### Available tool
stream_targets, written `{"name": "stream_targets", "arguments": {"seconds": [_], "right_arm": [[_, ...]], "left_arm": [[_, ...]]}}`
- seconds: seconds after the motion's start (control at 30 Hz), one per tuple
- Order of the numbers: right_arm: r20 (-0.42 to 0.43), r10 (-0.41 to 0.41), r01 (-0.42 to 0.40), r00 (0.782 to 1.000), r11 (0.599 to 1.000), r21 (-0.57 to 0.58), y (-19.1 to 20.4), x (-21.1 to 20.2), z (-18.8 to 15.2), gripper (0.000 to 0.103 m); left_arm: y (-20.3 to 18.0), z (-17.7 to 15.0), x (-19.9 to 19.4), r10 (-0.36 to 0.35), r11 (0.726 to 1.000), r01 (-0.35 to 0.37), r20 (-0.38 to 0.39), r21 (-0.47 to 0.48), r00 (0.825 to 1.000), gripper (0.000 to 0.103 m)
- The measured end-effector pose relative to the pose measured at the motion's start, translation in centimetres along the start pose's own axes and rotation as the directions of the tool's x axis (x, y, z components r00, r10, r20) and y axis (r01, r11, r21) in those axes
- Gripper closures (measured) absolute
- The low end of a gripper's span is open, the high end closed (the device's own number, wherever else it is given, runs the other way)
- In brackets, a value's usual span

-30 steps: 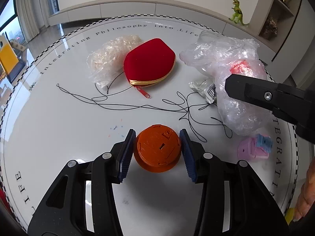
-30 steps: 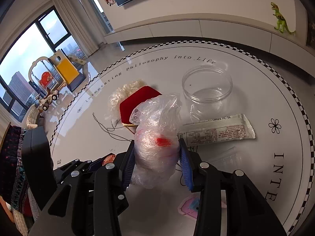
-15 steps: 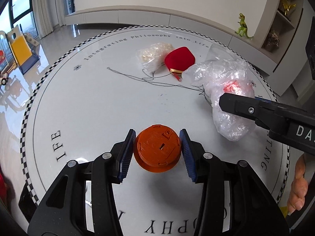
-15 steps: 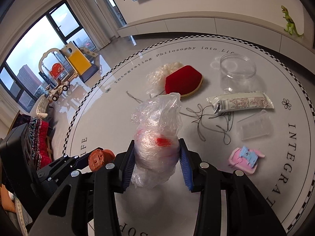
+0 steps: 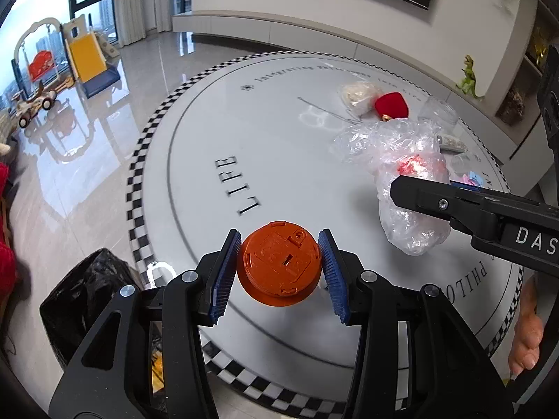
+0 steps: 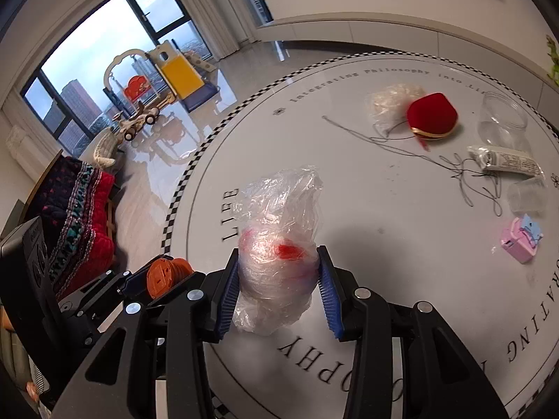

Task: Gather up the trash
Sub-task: 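Carry the orange lid and plastic bag over the bin and release both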

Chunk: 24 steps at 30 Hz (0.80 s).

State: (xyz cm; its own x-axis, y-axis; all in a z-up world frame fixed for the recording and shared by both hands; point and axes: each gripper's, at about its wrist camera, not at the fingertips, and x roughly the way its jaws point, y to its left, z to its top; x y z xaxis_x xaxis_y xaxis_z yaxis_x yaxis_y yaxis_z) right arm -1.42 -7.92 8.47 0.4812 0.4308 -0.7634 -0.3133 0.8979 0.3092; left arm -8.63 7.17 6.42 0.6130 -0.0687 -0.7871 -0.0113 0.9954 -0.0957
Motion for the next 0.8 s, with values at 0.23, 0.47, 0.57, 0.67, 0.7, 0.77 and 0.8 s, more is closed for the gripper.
{"name": "stream_targets", "arguments": {"seconds": [0.23,0.47,0.57,0.67,0.7,0.77,0.8], "right_arm": [[-0.054,0.070,-0.075,0.996,0.993,-0.092,6.8,2.1,-2.1,0.059],[-0.117,0.128,-0.149,0.985,0.970,-0.190,12.8,4.1,-4.6,0.059],[-0.153,0.158,-0.191,0.976,0.953,-0.234,15.4,5.0,-6.1,0.059],[-0.201,0.173,-0.227,0.964,0.931,-0.285,18.0,6.2,-7.8,0.059],[-0.221,0.173,-0.237,0.960,0.922,-0.306,19.0,6.7,-8.5,0.059],[-0.253,0.170,-0.251,0.952,0.908,-0.334,20.7,7.8,-9.5,0.059],[-0.269,0.170,-0.259,0.948,0.902,-0.345,21.6,8.4,-10.0,0.059]], "left_arm": [[5.9,-3.3,-2.8,0.076,0.992,-0.076,0.000,-0.096,0.997,0.057],[11.2,-6.8,-4.9,0.139,0.970,-0.137,-0.003,-0.200,0.990,0.057],[13.8,-9.3,-4.9,0.172,0.950,-0.175,-0.036,-0.259,0.984,0.057],[16.7,-12.1,-4.9,0.188,0.922,-0.201,-0.072,-0.331,0.980,0.057],[17.6,-12.9,-5.0,0.197,0.912,-0.213,-0.081,-0.351,0.977,0.057],[19.4,-14.6,-5.2,0.219,0.888,-0.241,-0.103,-0.391,0.970,0.057],[20.3,-15.3,-5.2,0.229,0.875,-0.257,-0.116,-0.411,0.966,0.057]]}}
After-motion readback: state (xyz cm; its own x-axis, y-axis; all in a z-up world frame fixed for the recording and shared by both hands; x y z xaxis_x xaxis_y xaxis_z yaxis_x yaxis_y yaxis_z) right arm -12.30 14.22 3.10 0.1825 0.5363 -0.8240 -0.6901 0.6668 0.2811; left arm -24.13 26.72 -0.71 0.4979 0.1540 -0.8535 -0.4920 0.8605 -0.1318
